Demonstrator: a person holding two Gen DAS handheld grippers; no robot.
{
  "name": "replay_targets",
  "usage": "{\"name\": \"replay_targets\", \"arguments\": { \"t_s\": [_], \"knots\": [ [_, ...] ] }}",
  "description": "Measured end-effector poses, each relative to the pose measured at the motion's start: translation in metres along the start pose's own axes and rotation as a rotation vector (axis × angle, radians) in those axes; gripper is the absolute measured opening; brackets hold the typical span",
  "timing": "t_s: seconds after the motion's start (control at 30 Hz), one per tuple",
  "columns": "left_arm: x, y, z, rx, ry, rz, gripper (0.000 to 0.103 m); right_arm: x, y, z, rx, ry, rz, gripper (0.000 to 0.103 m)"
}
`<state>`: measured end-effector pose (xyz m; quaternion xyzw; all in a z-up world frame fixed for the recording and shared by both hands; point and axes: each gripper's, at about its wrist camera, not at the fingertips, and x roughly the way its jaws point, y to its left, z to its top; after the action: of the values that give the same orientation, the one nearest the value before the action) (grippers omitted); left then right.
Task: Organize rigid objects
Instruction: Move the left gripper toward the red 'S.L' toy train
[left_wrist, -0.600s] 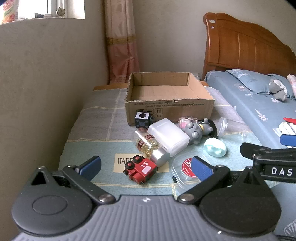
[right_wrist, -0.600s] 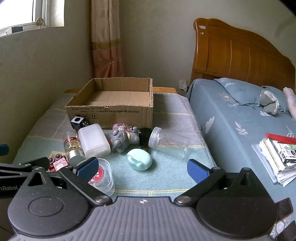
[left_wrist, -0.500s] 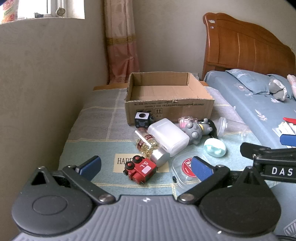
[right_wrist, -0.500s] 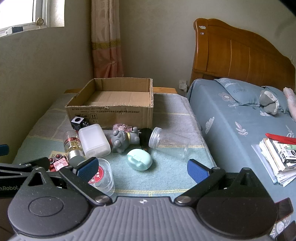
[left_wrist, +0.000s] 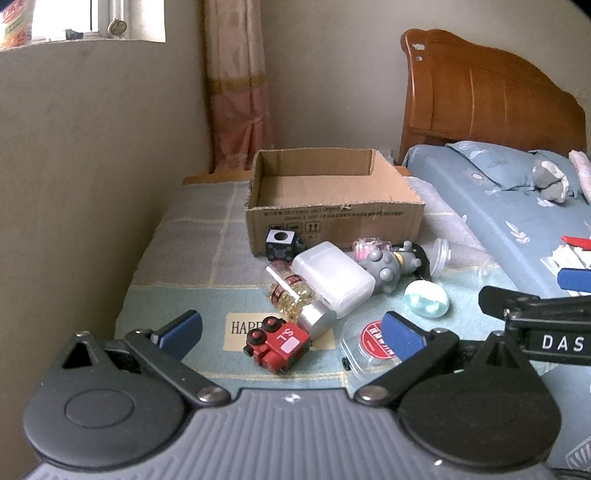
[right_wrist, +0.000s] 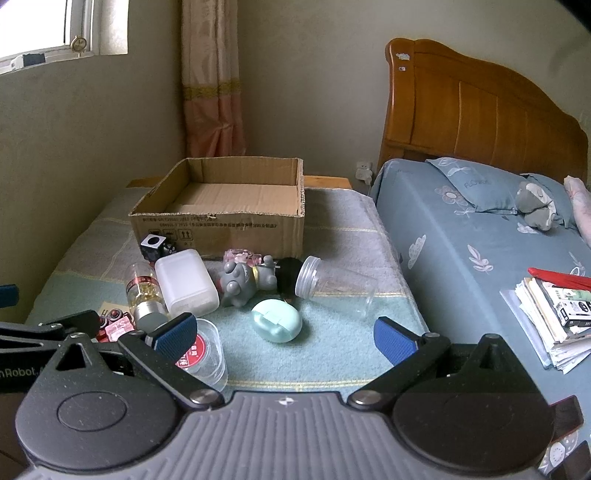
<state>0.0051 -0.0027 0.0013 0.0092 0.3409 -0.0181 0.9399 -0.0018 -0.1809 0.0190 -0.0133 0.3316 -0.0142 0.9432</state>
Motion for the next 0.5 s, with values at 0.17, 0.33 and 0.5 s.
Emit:
{"name": "replay_targets", "arguments": {
  "t_s": [0.17,0.33,0.5],
  "knots": [
    [0.002,0.000,0.001,0.028,-0.021,-0.008,0.102,0.001,0.000,0.000,-0.003,0.000,0.001,0.103],
    [0.007,-0.002,0.002,0.082,-0.041,-0.017,0.102,0.008,0.001,0.002,-0.006,0.008,0.003,0.103],
    [0.018,0.003,0.001,0.109,-0.043,-0.059,0.102,0.016,-0.001,0.004,-0.006,0.016,0.010,0.103]
  ]
}}
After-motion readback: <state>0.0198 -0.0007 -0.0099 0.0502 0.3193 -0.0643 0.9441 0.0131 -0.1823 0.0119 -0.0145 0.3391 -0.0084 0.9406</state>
